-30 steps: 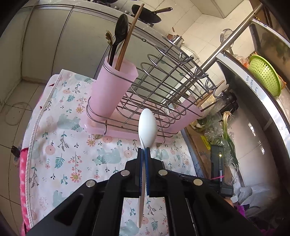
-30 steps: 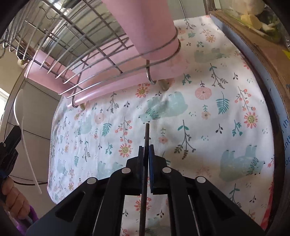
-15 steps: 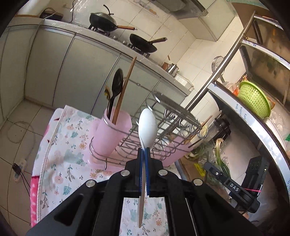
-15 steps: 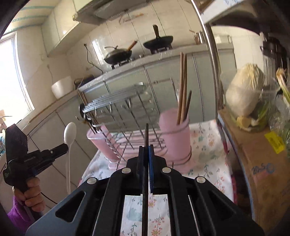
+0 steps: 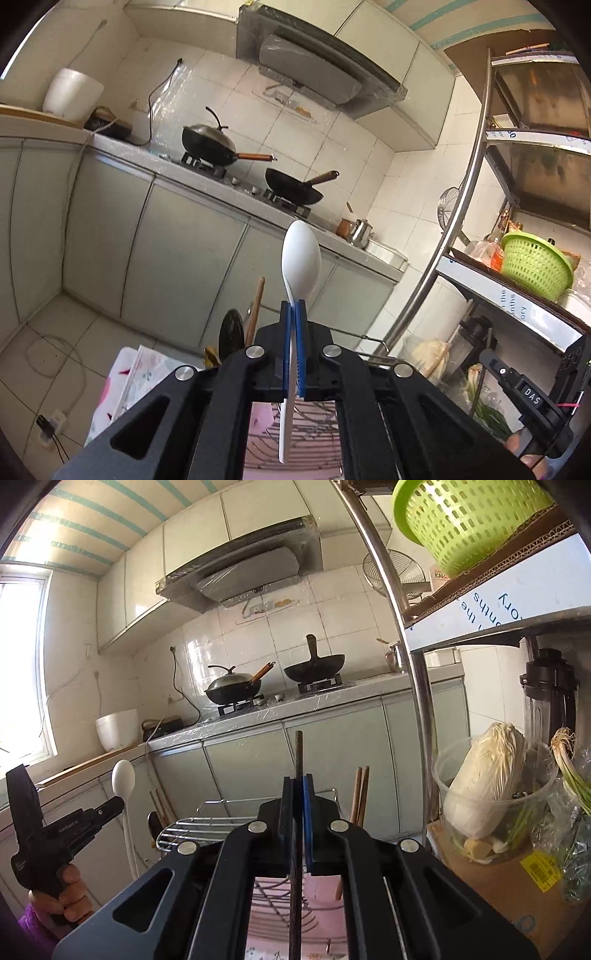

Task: Organize utensils
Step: 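Lift the white spoon over the pink cup with the left gripper while the right carries the chopstick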

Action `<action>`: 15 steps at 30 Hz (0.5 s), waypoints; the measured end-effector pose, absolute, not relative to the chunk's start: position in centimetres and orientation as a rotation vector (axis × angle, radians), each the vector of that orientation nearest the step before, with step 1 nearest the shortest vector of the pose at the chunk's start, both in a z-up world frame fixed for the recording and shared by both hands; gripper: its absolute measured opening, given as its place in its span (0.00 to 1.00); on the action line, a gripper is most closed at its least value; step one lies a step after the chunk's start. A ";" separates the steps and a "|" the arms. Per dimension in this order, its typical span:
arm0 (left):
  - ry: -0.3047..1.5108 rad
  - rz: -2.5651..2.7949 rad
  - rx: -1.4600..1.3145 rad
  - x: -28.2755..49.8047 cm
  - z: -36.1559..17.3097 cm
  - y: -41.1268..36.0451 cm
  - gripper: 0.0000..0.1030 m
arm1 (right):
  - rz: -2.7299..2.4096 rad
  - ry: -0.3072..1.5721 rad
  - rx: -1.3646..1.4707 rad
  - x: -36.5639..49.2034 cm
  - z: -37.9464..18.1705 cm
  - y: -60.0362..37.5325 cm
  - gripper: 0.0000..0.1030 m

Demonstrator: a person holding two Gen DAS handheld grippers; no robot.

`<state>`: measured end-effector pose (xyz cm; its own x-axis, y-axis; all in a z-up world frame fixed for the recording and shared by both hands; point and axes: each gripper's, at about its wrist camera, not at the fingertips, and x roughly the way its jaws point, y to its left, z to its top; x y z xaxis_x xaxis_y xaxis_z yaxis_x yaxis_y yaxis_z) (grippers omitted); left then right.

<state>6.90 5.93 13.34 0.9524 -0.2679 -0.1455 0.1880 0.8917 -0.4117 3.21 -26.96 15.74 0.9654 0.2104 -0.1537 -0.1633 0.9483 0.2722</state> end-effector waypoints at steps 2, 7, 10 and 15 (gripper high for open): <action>0.156 -0.204 -0.365 7.4 13.2 5.3 0.02 | 0.178 0.172 0.262 4.1 15.8 -27.3 0.05; 0.081 -0.153 -0.270 8.4 11.8 3.7 0.02 | 0.165 0.155 0.267 5.9 15.3 -27.6 0.05; 0.043 -0.126 -0.225 8.7 10.7 2.8 0.02 | 0.161 0.148 0.265 6.7 14.9 -27.7 0.05; 0.008 -0.082 -0.160 9.1 8.3 1.8 0.02 | 0.159 0.140 0.271 7.8 14.5 -27.7 0.05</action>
